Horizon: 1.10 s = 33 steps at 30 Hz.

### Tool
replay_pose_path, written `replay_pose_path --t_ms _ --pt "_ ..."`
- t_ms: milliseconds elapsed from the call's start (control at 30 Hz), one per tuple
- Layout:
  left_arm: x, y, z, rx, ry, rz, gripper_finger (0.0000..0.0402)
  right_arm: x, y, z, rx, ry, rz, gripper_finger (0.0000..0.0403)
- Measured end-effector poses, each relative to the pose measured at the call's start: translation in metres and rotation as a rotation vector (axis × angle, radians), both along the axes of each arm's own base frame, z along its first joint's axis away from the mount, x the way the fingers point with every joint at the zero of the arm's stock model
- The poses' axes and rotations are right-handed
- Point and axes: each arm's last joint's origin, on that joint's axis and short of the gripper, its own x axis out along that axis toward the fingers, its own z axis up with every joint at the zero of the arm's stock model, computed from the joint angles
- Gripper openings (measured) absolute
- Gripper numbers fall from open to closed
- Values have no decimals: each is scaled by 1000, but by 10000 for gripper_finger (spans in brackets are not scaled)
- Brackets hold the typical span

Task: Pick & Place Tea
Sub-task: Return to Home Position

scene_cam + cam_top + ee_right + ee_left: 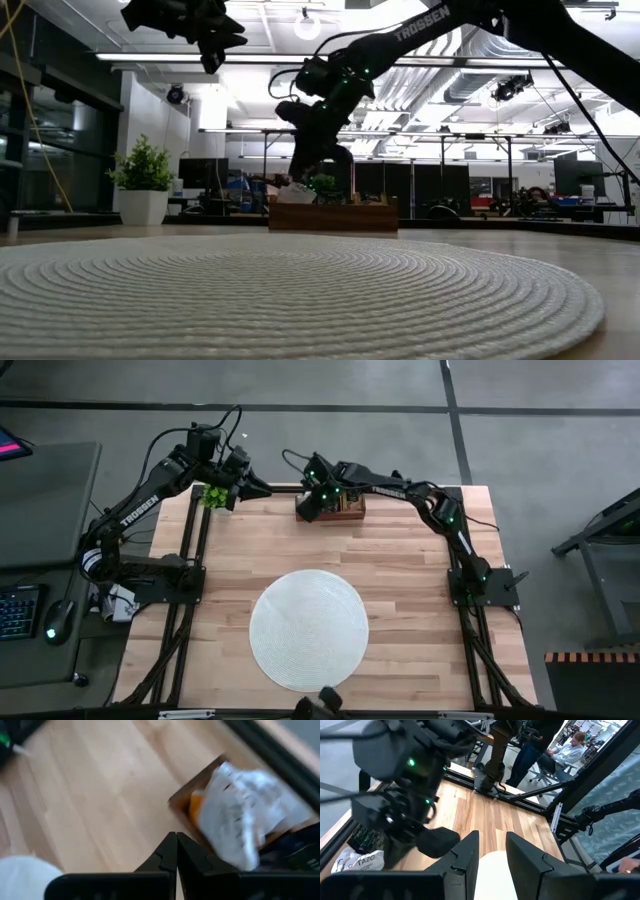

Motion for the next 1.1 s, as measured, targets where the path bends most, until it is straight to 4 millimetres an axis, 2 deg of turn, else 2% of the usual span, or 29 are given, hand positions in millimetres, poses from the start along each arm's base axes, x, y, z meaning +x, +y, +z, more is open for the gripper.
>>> replay_pose_path --t_ms 133,233,300,433,567,633,700,833,967,1100 --pt "0 0 0 -3 -2 -5 96 3 24 -5 65 63 100 0" --pt "0 0 0 -1 -5 -7 96 6 57 -6 37 167 236 0" --pt "-1 -1 1 5 -8 -8 96 6 77 0 -22 219 296 0" --pt "-10 -7 7 42 -16 7 96 6 103 30 -68 147 342 0" --pt "-36 -19 19 110 -34 61 96 0 117 69 -123 25 343 0" --pt "-49 -27 22 141 -28 91 96 -10 123 91 -167 -48 329 0" --pt "-60 -35 21 164 -35 114 96 -26 129 110 -204 -135 305 0" --pt "-81 -52 1 150 -44 162 96 -74 136 124 -273 -315 196 0" --pt "-93 -66 -28 95 -71 169 96 -136 148 117 -311 -474 64 0" --pt "-97 -74 -45 52 -148 155 96 -187 160 103 -371 -610 -25 0"
